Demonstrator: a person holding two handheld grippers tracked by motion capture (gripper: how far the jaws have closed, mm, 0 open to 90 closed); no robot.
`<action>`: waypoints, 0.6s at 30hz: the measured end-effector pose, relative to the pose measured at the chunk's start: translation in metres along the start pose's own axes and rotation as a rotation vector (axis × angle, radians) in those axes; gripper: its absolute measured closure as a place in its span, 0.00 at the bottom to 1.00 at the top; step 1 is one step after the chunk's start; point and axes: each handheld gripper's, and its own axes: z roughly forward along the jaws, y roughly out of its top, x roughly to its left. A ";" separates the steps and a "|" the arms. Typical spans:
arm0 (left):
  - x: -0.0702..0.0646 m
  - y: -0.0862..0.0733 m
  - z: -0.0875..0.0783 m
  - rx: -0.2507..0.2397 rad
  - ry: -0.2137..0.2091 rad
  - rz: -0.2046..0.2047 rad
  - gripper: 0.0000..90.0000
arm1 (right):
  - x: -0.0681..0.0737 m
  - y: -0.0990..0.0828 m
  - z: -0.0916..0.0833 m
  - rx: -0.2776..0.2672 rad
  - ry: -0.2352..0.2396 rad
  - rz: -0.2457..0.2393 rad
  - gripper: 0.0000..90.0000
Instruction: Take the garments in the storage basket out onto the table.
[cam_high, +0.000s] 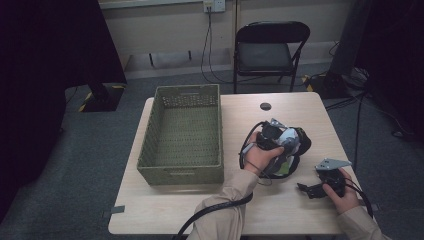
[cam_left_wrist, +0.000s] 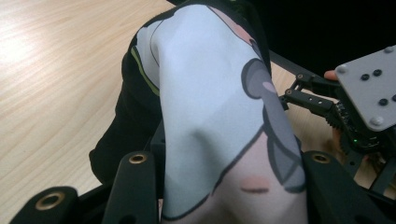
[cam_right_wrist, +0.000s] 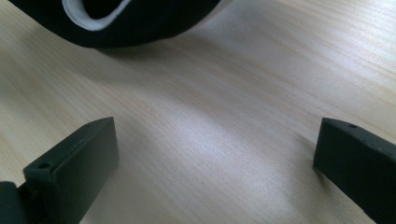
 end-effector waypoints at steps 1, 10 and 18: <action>0.000 -0.001 0.001 0.001 0.002 0.001 0.63 | 0.000 0.000 0.000 0.001 0.000 0.001 0.00; 0.004 -0.011 0.011 0.005 0.028 -0.006 0.63 | 0.000 0.000 0.000 0.001 0.000 0.000 0.00; 0.007 -0.018 0.015 -0.002 0.046 -0.024 0.62 | 0.000 0.000 0.000 0.001 0.000 0.001 0.00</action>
